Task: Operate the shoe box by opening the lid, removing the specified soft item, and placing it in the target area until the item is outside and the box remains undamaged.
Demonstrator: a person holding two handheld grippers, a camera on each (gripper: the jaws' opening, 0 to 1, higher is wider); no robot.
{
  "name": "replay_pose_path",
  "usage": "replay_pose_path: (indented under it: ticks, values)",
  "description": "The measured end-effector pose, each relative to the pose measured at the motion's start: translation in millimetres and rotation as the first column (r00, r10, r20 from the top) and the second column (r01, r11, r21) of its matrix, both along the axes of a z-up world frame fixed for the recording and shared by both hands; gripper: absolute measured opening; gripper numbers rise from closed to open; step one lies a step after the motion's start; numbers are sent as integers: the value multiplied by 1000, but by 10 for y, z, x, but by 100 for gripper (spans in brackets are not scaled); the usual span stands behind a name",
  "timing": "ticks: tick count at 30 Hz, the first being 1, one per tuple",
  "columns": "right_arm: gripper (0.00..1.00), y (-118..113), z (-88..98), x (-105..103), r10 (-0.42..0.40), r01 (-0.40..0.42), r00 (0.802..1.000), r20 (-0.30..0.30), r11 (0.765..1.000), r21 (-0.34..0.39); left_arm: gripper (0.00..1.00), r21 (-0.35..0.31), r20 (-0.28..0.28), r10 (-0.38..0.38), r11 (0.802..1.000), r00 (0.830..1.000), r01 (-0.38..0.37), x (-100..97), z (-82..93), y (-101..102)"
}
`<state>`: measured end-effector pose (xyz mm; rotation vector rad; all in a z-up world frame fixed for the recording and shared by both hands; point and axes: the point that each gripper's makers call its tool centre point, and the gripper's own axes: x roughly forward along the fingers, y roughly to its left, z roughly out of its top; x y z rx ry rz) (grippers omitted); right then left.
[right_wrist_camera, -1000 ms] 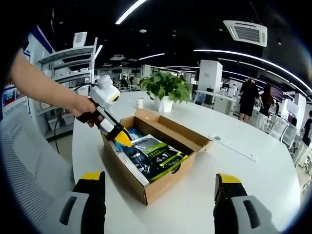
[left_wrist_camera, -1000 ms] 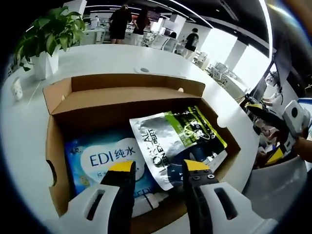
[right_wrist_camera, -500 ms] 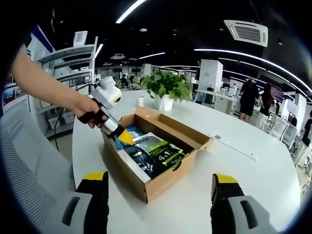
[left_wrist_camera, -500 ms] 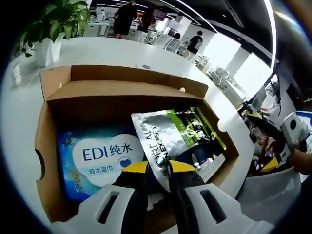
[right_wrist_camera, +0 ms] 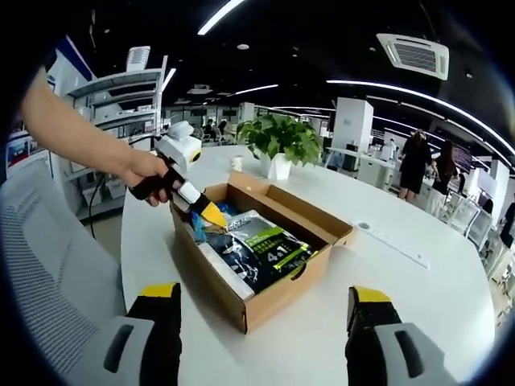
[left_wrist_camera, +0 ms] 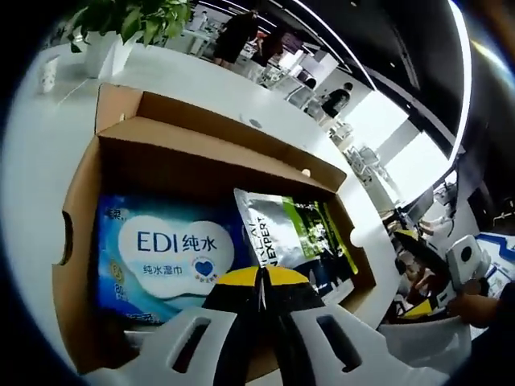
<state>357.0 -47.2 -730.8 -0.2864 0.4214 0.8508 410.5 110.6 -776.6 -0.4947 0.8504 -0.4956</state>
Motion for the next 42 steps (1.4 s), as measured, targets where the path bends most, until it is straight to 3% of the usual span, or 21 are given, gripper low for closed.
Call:
replay_pose_path:
  ticks: [14,16,29,42]
  values:
    - [80,98,0,-28,34,-34,999,20,999,-16,0,-49,-6,12,999,1000,-13,-27,187,-23]
    - [79,113,8,-25,42,-42,999,25,999,-20,0,-31,22,7,1000,1000,-6,-16,228,-17]
    - [70,190,65,36,72,-69,996,53,996,-50,0,-33,61,-7,999,998,9,2,434,-88]
    - [57,342,-35,96,102,-97,993,63,992,-86,0,16,90,-53,999,994,52,15,611,-172]
